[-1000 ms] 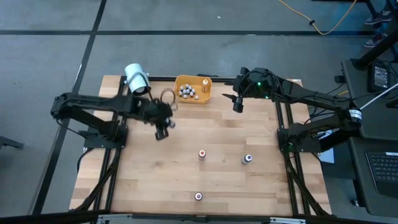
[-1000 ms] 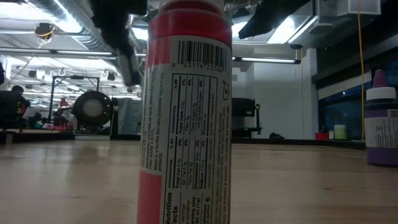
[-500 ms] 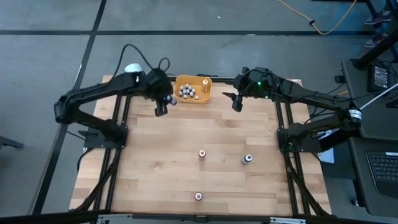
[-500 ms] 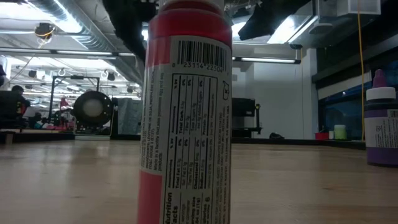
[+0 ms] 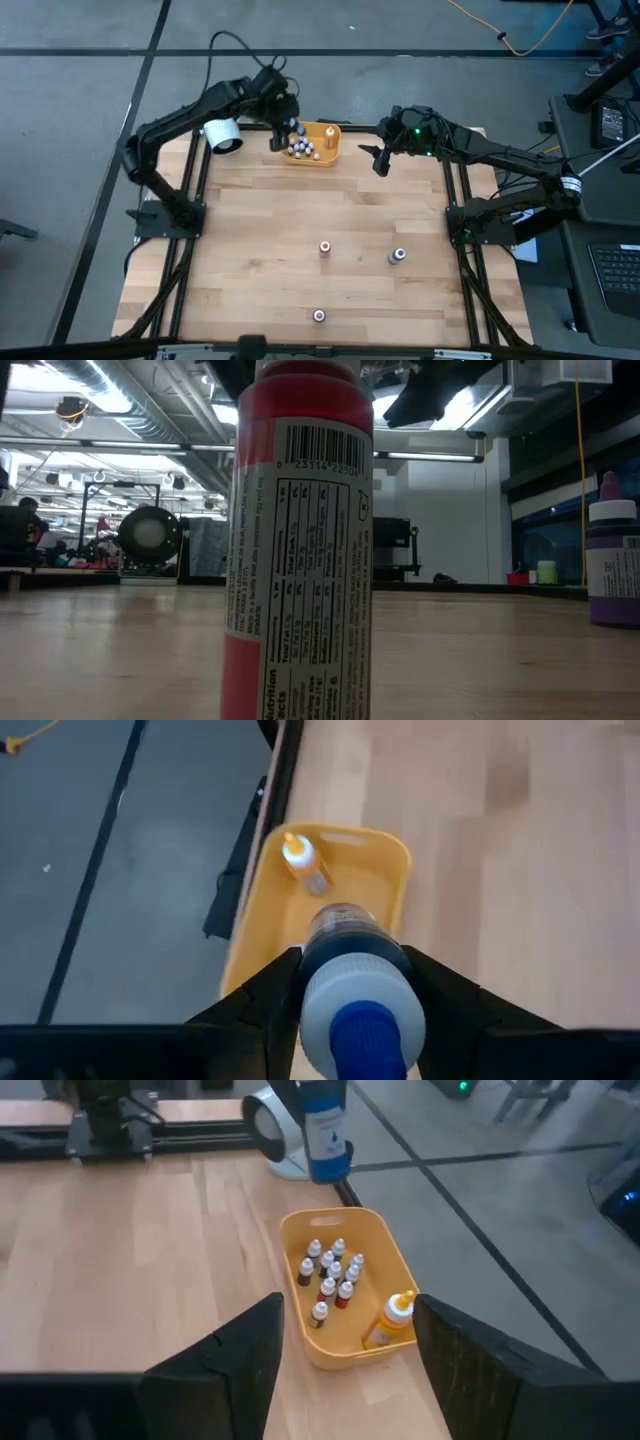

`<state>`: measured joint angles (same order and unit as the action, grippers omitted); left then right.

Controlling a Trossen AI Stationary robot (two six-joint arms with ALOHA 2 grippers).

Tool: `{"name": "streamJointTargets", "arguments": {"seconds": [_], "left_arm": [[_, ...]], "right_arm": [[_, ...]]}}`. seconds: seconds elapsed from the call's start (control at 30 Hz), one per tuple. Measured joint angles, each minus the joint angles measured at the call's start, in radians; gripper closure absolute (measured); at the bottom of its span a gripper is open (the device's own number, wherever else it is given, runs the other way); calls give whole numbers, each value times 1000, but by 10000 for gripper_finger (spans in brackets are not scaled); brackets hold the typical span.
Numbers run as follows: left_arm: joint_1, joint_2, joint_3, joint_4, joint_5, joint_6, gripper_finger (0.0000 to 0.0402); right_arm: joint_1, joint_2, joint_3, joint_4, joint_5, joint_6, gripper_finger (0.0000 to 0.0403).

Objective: Pick & Place food coloring
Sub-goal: Put the large blue food coloring bottle into the yellow bin

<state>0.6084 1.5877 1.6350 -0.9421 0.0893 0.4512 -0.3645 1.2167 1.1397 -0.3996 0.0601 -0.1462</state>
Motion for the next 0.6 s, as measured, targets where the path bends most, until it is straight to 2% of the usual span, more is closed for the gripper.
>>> {"name": "streamJointTargets", "arguments": {"seconds": [0.23, 0.5, 0.6], "left_arm": [[38, 182, 131, 0, 8, 71, 258], [68, 316, 137, 48, 17, 98, 256], [75, 355, 138, 70, 56, 96, 258]], "right_arm": [[-18, -1, 0, 9, -19, -73, 178], [-19, -3, 0, 15, -43, -128, 178], [-31, -3, 0, 14, -55, -129, 178]]}}
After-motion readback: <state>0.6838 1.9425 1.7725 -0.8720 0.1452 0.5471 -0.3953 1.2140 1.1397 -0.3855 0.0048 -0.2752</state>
